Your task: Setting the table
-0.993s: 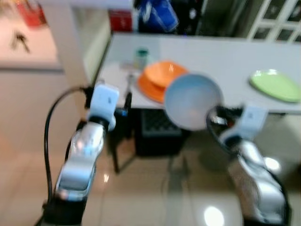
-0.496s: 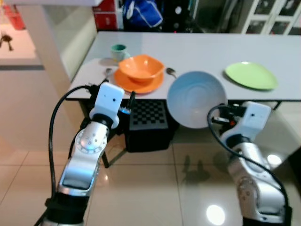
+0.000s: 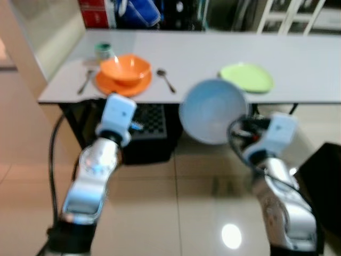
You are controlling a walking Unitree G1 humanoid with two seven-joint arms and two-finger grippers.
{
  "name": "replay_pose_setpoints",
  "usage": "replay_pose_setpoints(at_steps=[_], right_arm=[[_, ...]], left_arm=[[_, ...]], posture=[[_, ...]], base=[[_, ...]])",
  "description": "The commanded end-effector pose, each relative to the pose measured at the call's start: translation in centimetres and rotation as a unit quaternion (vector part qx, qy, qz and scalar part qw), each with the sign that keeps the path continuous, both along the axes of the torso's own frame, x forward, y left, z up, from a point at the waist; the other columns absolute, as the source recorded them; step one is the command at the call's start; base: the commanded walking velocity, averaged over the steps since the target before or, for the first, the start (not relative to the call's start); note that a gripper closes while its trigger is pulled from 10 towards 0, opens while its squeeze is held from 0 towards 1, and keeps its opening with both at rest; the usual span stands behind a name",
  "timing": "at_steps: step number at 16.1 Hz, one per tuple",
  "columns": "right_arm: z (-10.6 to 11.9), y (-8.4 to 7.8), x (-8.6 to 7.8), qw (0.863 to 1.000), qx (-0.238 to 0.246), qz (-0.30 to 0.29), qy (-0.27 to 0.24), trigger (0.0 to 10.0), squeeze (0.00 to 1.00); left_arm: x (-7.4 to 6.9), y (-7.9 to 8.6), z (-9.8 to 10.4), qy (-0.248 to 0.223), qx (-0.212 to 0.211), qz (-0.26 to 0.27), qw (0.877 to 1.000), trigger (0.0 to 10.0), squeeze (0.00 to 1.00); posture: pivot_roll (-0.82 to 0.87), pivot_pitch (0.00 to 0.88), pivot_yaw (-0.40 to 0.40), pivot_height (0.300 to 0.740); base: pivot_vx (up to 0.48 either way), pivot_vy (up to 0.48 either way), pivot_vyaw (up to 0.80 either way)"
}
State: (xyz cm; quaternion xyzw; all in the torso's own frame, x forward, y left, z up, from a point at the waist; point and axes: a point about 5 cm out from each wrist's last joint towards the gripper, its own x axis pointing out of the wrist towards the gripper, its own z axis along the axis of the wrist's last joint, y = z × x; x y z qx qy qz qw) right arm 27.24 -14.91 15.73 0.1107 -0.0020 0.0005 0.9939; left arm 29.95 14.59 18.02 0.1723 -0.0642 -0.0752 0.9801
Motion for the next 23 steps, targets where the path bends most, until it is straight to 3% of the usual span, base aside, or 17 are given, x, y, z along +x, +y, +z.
replay_pose_setpoints(at_steps=[1,13,17,23], right_arm=[[1.0,-0.9,0.0,1.000,-0.005,-0.015,-0.021,10.0,0.00],[1.5,-1.6,1.0,0.999,-0.006,-0.028,-0.030,10.0,0.00],[1.2,-1.4,1.3,0.999,0.018,-0.033,-0.019,10.0,0.00],[1.2,-1.4,1.5,0.999,0.028,-0.028,-0.013,10.0,0.00]], left_arm=[[0.0,-0.6,0.0,0.000,0.000,-0.007,1.000,10.0,0.00],[0.6,-0.7,0.6,-0.012,0.010,-0.004,1.000,10.0,0.00],[1.1,0.2,0.8,-0.007,-0.005,0.035,0.999,10.0,0.00],[1.1,-0.3,1.3,-0.014,-0.028,0.011,0.999,10.0,0.00]], posture=[[-0.06,0.000,-0.005,0.740],[-0.04,0.000,-0.013,0.740],[-0.04,0.000,-0.011,0.740],[-0.04,0.000,-0.013,0.740]], base=[[0.000,-0.375,0.00],[0.000,-0.379,0.00],[0.000,0.000,0.00],[0.154,0.000,0.00]])
